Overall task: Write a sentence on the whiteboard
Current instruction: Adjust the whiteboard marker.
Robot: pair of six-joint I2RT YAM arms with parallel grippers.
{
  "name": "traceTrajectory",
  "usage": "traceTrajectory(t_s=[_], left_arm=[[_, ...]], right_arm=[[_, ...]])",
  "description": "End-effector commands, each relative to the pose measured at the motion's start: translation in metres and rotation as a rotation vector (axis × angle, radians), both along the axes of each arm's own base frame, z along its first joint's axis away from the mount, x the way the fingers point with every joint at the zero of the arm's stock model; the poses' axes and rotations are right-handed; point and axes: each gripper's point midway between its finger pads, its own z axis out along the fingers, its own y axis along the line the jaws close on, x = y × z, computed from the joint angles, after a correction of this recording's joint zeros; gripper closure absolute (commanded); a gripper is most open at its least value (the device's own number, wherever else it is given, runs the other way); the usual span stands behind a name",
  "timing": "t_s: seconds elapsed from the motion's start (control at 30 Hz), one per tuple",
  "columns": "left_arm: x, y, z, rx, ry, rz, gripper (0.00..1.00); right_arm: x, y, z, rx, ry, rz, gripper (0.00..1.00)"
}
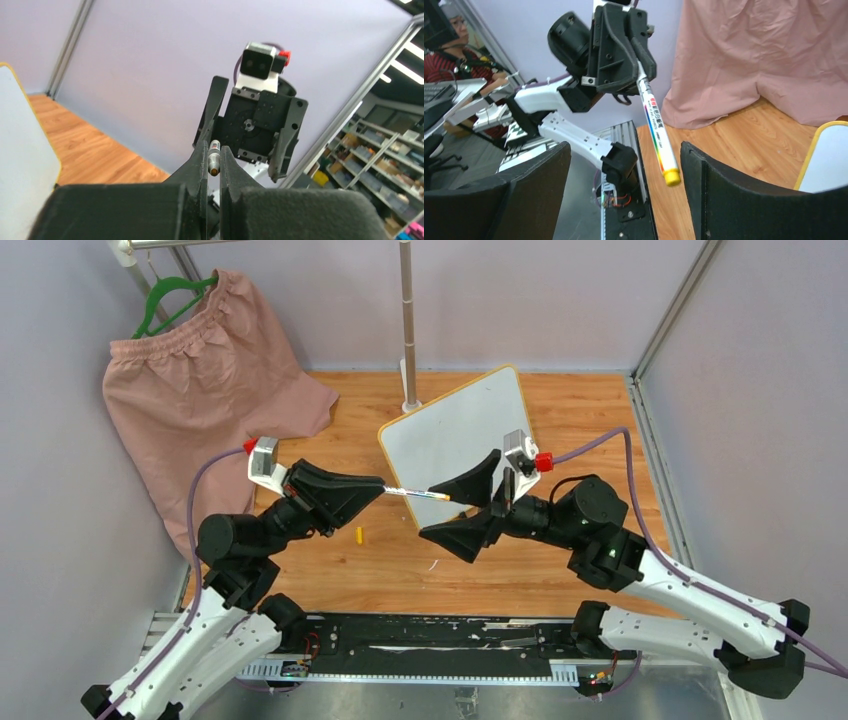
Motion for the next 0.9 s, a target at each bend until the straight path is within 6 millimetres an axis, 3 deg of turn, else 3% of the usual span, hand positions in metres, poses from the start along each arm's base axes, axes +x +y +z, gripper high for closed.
traceTrajectory(t_s=[0.0,0.53,0.73,0.87], left_arm=[[0.001,0.020,0.032,-0.196,-0.012,0.057,1.00],[-0.008,0.032,0.043,-0.268,-0.007,0.048,1.00],[0.000,0.036,0.040,-0.299,0.034,0.082,1.00],[0.002,0.036,0.038,-0.304,0.047,0.086,1.00]], right_arm=[[0.012,-0.002,0.030,0.154,0.015,-0.072,0.17],[0.019,0.029,0.080,0.327,0.043,0.002,0.34],[0.024,0.033,0.086,0.360,0.064,-0.007,0.37],[0.025,0.036,0.088,0.362,0.069,-0.002,0.45]])
